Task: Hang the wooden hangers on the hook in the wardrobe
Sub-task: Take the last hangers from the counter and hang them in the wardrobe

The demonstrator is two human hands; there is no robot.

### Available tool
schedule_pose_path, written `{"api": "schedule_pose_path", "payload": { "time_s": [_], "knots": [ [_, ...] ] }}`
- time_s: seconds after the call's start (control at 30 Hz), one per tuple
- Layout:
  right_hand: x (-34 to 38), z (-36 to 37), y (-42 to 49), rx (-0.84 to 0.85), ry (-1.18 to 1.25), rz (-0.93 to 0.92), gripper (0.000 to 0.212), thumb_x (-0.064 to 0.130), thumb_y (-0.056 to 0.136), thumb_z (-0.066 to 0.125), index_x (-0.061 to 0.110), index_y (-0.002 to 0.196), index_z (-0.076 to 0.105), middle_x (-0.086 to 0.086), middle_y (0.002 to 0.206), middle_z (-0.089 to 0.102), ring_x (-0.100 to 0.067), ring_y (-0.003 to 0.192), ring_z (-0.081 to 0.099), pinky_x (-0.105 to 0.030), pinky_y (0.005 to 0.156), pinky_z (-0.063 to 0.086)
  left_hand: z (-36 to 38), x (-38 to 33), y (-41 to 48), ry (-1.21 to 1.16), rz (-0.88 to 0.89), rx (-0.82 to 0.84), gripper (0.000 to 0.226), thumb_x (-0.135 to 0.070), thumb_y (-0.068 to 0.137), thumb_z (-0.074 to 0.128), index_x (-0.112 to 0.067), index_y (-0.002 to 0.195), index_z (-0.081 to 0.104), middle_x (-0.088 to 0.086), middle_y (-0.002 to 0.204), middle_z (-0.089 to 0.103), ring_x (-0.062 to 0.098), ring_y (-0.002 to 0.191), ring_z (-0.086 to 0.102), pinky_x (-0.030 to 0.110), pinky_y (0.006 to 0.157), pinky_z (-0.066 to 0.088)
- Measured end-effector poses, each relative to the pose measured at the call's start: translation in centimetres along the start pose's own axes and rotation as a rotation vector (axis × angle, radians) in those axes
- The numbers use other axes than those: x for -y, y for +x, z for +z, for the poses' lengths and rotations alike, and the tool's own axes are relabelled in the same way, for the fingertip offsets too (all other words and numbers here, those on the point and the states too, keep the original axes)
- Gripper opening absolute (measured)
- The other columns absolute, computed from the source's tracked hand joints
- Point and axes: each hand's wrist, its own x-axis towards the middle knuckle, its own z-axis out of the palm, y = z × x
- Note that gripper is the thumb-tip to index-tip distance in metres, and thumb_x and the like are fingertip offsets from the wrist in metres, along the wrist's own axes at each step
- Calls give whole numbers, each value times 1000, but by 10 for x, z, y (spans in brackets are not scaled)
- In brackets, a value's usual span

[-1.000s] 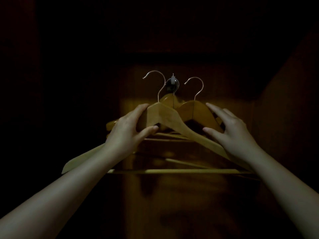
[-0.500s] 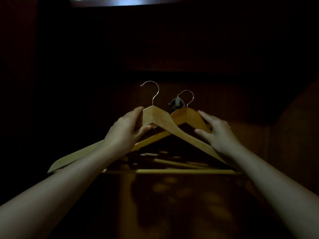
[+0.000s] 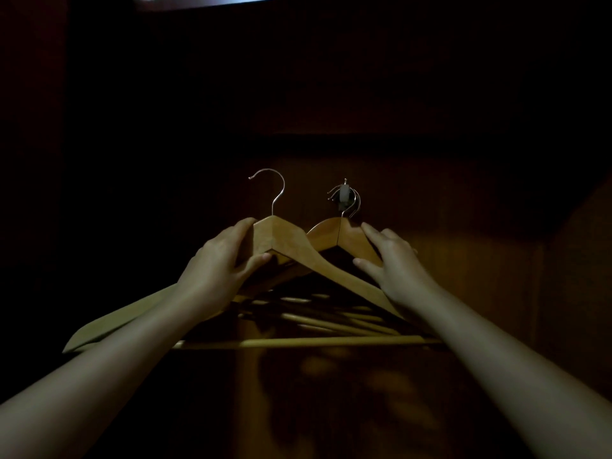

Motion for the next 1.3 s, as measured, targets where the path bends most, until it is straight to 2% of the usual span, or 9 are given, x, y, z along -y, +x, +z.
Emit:
{"api": "schedule_pose_path", "payload": {
  "time_s": [0.1,0.23,0.4,0.57,0.73,0.8,0.93,1.17,1.3],
  "knots": [
    [0,0,-4,-26,-137,-26,67,36,91,52,27,147,17,-2,136,44,-26,122,46,-42,97,45,2,1,-3,2,-9,16,63,-36,87,54,-21,142,27,5,138,45,19,119,49,37,96,47],
    [0,-3,-5,-86,-356,-103,66,42,91,49,22,146,18,-3,135,43,-21,124,37,-34,91,45,3,3,-9,-20,-13,15,62,-36,87,55,-21,142,28,4,137,46,17,118,50,38,96,48],
    [-7,8,-13,-67,-218,-91,70,36,91,52,22,148,15,-2,136,32,-20,124,33,-31,92,44,7,4,-21,-21,0,72,62,-37,87,54,-25,141,27,2,136,45,14,115,50,39,94,50],
    [-7,2,-19,-49,-86,-86,64,35,93,48,24,148,16,1,143,26,-18,132,27,-37,107,36,8,-8,-24,32,62,104,65,-38,87,54,-25,143,24,-1,137,44,12,117,47,33,96,48],
    [11,-25,-41,-43,153,-233,59,46,94,35,28,148,16,9,146,27,-1,126,25,-22,100,24,4,-33,-14,76,193,55,65,-40,87,53,-28,143,22,-4,138,41,11,116,46,29,94,46],
    [17,-34,-49,4,102,-306,66,49,92,38,31,148,8,13,148,22,-1,128,25,-22,101,24,6,-45,-6,68,227,37,64,-41,87,53,-28,142,24,-4,137,43,11,114,48,30,93,47],
    [18,-42,-47,35,36,-309,82,34,90,54,33,148,-4,14,151,18,-7,134,27,-27,107,30,17,-67,21,53,283,2,64,-44,86,54,-26,141,27,-1,134,49,12,112,53,33,90,50],
    [-2,-49,-20,24,39,-211,79,25,93,50,32,147,-7,10,156,14,-13,142,21,-32,113,24,35,-85,56,109,270,-22,64,-45,87,53,-20,139,27,5,114,61,16,84,63,30,69,54],
    [1,-42,-11,55,26,-223,78,22,93,51,30,148,-5,9,157,12,-14,143,20,-32,113,23,43,-75,53,75,174,-38,61,-44,87,53,-14,135,29,8,110,60,18,78,61,31,67,55]
  ]
}}
